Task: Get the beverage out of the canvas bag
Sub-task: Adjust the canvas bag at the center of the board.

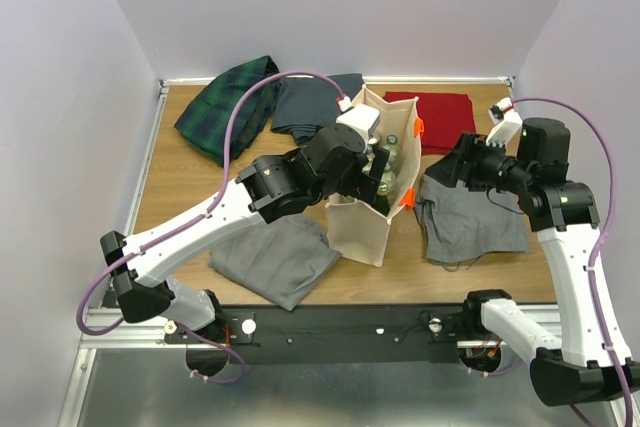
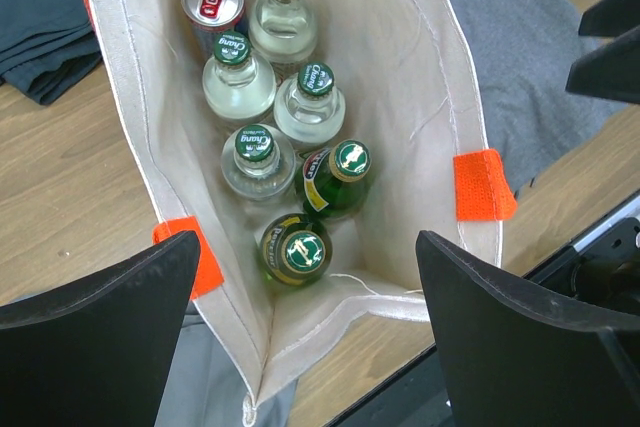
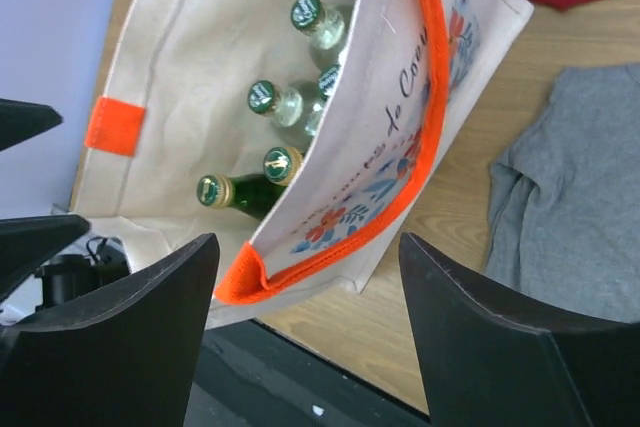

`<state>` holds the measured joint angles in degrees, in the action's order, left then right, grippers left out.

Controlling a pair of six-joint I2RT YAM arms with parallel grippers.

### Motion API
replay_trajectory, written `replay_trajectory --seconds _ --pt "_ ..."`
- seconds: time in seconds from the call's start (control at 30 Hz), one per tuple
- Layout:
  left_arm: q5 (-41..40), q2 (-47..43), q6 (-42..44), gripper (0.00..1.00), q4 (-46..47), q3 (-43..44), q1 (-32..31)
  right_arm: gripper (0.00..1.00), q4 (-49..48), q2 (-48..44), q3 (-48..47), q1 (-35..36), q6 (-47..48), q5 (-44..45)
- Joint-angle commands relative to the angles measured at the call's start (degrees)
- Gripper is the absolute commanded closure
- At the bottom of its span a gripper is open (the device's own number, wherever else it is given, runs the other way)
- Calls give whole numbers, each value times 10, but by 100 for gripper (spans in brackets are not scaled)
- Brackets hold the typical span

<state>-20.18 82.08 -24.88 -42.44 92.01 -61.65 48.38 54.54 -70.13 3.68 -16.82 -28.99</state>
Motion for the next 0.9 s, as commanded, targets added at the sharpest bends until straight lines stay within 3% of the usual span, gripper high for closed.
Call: replay_trajectory --seconds 0.0,0.17,0.37,0.67,0.8,0.87 --pt "-20 8 1 1 17 5 -5 24 9 -27 45 2 -24 72" --pt "-23 17 4 1 15 15 -4 22 -27 -6 57 3 -28 219" --pt "-36 27 5 1 7 27 -5 23 -86 14 87 11 -37 185" --pt "-45 41 9 1 10 27 -4 21 -117 29 61 176 -107 220" --pt "-48 44 10 1 4 29 -3 21 -109 39 46 262 -126 287" --pt "-54 43 10 1 3 27 -3 21 -97 36 34 271 -134 307"
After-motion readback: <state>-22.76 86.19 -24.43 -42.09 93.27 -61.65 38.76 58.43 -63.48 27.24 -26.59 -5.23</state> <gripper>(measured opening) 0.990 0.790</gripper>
